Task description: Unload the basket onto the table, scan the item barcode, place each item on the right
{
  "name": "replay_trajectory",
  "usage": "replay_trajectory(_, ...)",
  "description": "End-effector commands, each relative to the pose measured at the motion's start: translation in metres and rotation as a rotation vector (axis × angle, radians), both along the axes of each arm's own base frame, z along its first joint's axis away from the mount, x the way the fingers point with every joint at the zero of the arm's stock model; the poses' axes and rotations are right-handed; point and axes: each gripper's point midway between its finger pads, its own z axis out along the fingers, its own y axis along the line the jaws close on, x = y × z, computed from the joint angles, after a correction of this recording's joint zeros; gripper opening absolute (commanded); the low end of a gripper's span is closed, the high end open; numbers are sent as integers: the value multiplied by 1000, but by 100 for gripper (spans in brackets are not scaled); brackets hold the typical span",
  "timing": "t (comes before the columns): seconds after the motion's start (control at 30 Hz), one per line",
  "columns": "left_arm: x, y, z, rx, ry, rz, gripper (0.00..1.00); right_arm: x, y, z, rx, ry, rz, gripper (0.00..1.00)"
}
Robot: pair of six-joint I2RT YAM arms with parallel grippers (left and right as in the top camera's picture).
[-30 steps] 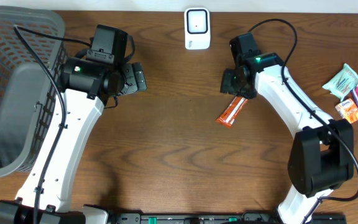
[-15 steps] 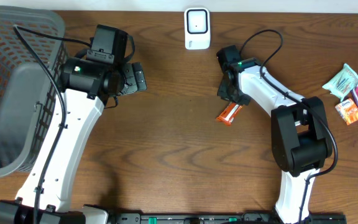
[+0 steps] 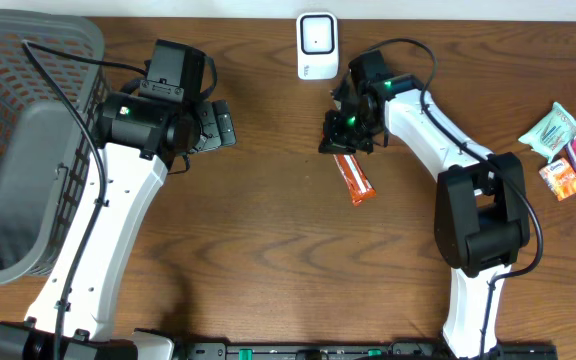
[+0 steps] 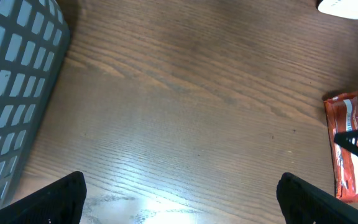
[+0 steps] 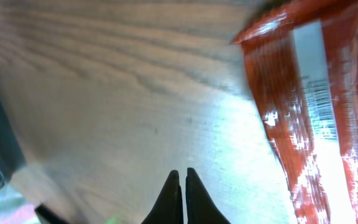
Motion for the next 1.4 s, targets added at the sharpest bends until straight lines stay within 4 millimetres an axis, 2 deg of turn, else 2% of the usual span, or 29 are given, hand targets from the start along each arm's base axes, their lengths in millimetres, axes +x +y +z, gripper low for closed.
replay_trajectory(0.0,-1,3,0,11,0,4,98,-4,-23,-10,-117,-3,35,12)
replay_trajectory(0.07,-1,3,0,11,0,4,98,-8,-38,-20,-272,-16,43,29)
replay_trajectory(0.33,-1,3,0,11,0,4,98,-6,-54,-26,-692,-194,142,48)
replay_trajectory(0.57,-1,3,0,11,0,4,98,-11,-53,-33,-889,-302,198,46)
replay_trajectory(0.73,-1,3,0,11,0,4,98,-16,-51,-49,-889,-324,196,43)
replay_trajectory(0.87,-1,3,0,11,0,4,98,-13,-60,-61,-915,-351,161,42)
replay_trajectory(0.93,-1,3,0,11,0,4,98,-14,-62,-65,-903,-346,154,33)
replay_trajectory(0.97,-1,3,0,11,0,4,98,-15,-61,-68,-882,-333,154,23)
replay_trajectory(1.0,-1,3,0,11,0,4,98,-17,-59,-70,-851,-317,154,18)
replay_trajectory(1.1,-1,3,0,11,0,4,98,-20,-44,-74,-690,-245,135,11)
replay_trajectory(1.2,-1,3,0,10,0,4,98,-17,-26,-65,-467,-162,105,8)
replay_trajectory(1.27,-1,3,0,11,0,4,98,-11,-13,-49,-255,-98,79,6)
replay_trajectory(1.3,-1,3,0,11,0,4,98,-5,-7,-34,-103,-72,70,1)
replay_trajectory(1.33,-1,3,0,10,0,4,98,1,-6,-17,56,-46,49,1)
replay_trajectory(1.37,-1,3,0,11,0,4,98,5,-9,-9,132,-33,29,1)
